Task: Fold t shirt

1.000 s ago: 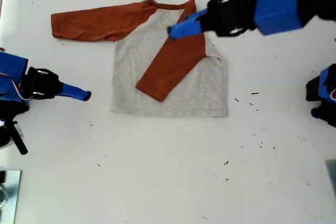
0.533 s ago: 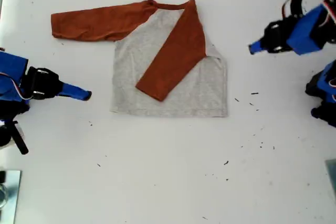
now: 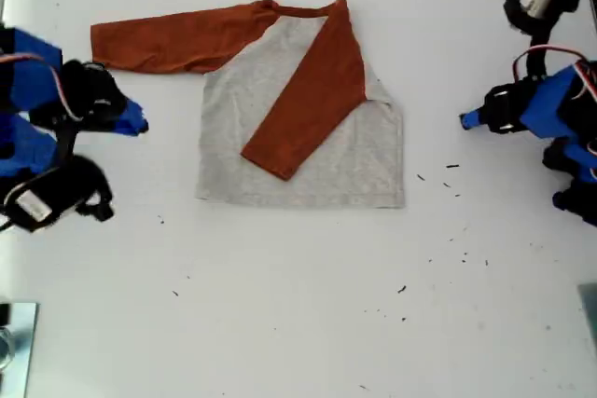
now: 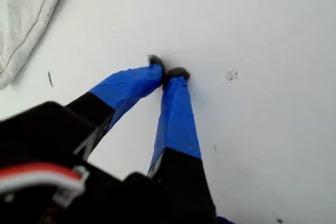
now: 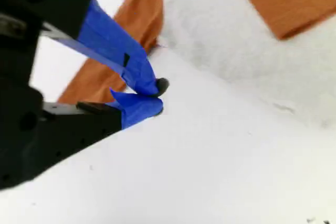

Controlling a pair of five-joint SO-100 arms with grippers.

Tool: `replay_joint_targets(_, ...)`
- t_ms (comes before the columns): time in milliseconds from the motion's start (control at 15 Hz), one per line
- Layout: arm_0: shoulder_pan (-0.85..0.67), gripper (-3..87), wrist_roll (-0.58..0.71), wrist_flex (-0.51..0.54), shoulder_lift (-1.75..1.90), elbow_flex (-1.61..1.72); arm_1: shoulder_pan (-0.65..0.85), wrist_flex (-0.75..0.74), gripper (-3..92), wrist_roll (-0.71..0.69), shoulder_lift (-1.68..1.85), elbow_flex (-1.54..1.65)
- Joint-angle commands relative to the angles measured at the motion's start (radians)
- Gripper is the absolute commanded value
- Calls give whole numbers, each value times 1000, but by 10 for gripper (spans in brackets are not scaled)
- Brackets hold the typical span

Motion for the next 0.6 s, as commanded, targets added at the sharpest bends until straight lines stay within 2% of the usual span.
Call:
replay_joint_targets(0, -307, -2, 190, 130, -58, -225, 5, -32, 35, -17, 12, 8)
replay_joint_targets(67, -442, -2, 321, 132, -52, -229, 5, -32, 35, -15, 25, 15)
replay_joint_targets(133, -541, 96, 425, 115, -55, -225, 8, -29, 35, -17, 41, 23)
replay_joint_targets(200, -592, 346, 442, 103, -91, -235, 8, -25, 35, -17, 60, 29)
replay_joint_targets(400, -701, 403, 446, -6, -166, -124, -3, 14, 35, -14, 183, 66)
replay_joint_targets(533, -756, 396, 426, -106, -202, 15, -2, 35, 35, -11, 233, 80)
